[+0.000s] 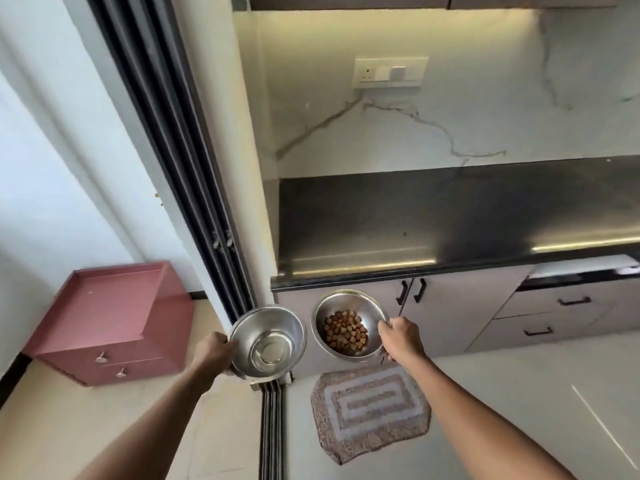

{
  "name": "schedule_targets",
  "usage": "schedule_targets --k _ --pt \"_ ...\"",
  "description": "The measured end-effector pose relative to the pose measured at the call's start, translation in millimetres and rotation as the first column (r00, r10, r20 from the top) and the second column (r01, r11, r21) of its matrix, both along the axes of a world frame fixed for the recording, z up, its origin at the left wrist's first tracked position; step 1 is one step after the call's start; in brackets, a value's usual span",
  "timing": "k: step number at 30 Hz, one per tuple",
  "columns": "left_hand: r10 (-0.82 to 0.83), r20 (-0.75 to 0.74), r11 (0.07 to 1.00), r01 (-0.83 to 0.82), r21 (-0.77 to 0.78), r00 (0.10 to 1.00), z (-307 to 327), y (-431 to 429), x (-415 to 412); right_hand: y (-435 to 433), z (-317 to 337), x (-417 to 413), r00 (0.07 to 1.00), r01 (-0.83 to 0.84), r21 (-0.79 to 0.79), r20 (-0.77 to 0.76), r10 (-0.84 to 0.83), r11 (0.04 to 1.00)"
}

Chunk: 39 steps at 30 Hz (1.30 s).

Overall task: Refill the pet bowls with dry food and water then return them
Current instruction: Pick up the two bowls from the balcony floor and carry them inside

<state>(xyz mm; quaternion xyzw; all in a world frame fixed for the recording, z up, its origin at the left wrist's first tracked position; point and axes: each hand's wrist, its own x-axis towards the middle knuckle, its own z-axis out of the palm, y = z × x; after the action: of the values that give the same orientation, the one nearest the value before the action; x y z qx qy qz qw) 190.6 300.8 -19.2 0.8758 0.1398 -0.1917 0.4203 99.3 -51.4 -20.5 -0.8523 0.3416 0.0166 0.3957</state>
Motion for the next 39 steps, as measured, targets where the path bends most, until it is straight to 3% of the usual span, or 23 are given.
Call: schedule_targets --k 12,24,31,39 --pt "-0.162 0.109 0.985 0.155 0.07 0.981 20 -171 105 -154 22 42 0.968 0.227 0.07 0.098 -0.233 0.971" --pt "-0.208 0.087 0.975 0.214 -0.06 0.974 16 -312 230 -289 36 126 0.948 0.296 0.073 0.099 -0.303 0.952" --pt "-0.195 0.095 0.979 0.199 -0.033 0.976 25 -363 266 -348 37 163 0.932 0.346 0.091 0.086 -0.353 0.934" --pt "-0.058 0.087 0.998 0.06 -0.018 0.995 20 -416 278 -423 31 202 0.958 0.27 0.139 0.066 -0.281 0.953"
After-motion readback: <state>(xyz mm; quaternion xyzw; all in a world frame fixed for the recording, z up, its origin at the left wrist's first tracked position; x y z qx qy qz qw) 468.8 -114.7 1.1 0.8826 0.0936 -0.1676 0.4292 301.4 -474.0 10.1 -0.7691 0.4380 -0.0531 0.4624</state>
